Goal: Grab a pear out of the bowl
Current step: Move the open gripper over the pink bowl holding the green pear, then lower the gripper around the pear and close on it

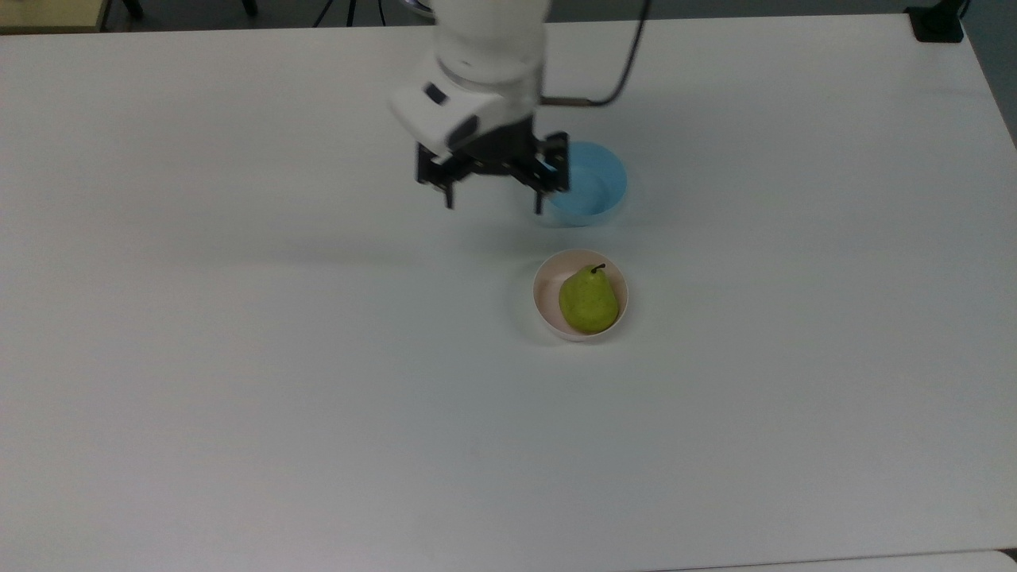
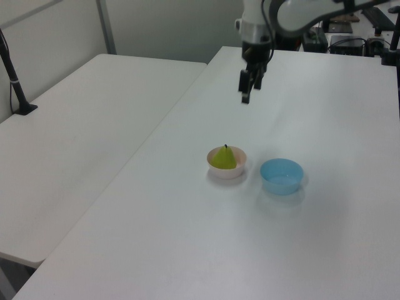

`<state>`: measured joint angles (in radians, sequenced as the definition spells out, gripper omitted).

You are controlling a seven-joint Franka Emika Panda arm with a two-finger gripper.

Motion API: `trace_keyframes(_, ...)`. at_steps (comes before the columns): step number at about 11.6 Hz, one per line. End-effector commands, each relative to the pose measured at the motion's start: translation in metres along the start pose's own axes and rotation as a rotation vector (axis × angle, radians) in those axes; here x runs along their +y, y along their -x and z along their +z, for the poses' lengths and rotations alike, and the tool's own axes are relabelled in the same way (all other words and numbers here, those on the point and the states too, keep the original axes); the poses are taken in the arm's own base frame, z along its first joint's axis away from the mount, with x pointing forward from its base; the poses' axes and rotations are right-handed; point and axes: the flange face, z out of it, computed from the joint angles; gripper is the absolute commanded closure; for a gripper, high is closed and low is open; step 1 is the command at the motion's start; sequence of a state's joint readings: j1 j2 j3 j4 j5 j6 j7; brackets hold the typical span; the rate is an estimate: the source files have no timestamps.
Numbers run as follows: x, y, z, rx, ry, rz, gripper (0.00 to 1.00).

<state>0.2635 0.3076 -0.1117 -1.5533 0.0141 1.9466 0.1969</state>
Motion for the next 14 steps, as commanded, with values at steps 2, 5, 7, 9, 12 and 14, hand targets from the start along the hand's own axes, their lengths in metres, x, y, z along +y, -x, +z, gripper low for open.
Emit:
trace_keyframes(2, -0.066, -0.017, 0.054, -0.004, 0.036, -0.031, 0.00)
trace_keyframes(5, -0.093, -0.021, 0.093, 0.012, 0.051, -0.068, 0.00)
trace_keyframes(7, -0.098, -0.022, 0.105, 0.018, 0.055, -0.080, 0.00)
trace_keyframes(9, -0.107, -0.019, 0.120, 0.007, 0.062, -0.098, 0.00)
trace_keyframes(12, -0.106, -0.015, 0.126, 0.007, 0.123, -0.138, 0.16)
trace_keyframes(14, -0.110, -0.011, 0.131, -0.001, 0.131, -0.148, 0.30)
